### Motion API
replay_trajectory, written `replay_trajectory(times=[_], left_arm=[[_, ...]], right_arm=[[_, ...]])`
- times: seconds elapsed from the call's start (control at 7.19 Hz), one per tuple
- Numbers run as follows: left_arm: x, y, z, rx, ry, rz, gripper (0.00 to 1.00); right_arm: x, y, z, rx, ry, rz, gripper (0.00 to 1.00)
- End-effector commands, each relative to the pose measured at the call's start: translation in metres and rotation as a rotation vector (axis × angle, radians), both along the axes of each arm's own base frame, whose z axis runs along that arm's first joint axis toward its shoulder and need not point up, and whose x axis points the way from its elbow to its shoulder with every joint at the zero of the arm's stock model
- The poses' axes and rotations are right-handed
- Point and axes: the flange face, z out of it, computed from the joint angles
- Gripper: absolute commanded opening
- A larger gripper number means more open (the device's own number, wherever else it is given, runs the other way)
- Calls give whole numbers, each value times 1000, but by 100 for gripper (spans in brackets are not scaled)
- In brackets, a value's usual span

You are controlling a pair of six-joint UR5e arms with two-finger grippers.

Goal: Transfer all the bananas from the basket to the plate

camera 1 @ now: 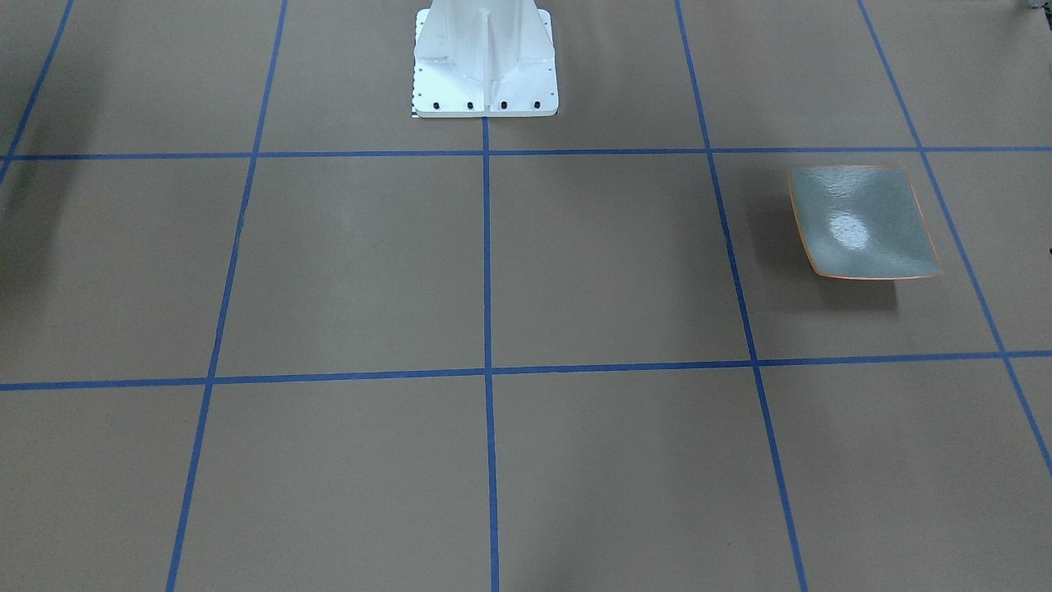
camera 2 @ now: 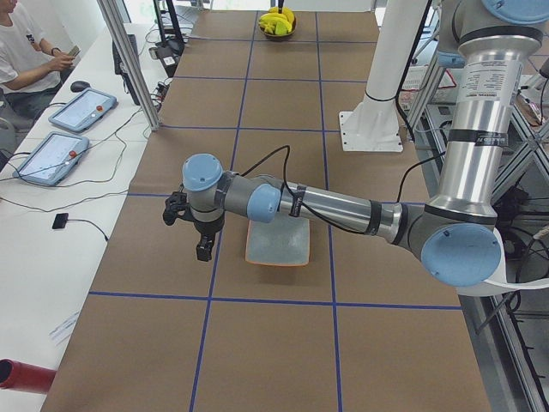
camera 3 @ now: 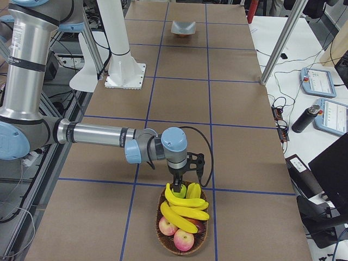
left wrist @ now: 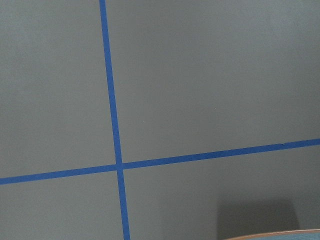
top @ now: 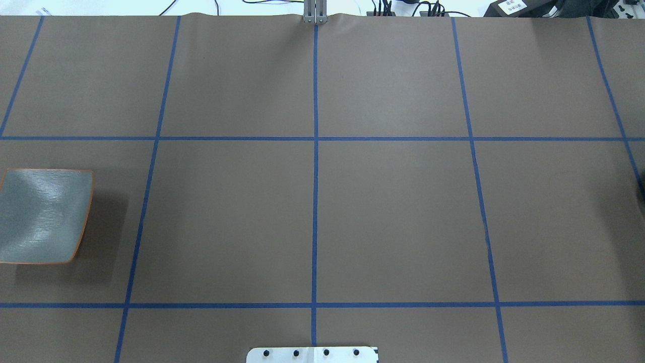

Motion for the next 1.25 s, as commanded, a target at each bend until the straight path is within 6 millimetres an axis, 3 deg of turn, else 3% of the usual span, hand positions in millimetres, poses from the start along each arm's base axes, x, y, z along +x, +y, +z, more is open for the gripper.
replay_trajectory(times=[0.0, 0.14, 0.28, 0.56, 1.11], left_arm=[[1, 0, -6, 11, 1, 1, 100], [1, 1, -7, 14, 1, 1, 100], [0, 1, -9, 17, 0, -1, 100], [0, 2, -11, 22, 1, 1, 100], [-1, 2, -12, 23, -1, -3, 100]], right_arm=[[18, 40, 36, -96, 29, 116, 100], [22, 54, 75, -71, 20, 139, 99], [23, 53, 88, -55, -6, 258, 98], [23, 57, 89, -63, -27, 330, 98], [22, 66, 113, -105, -43, 365, 98]])
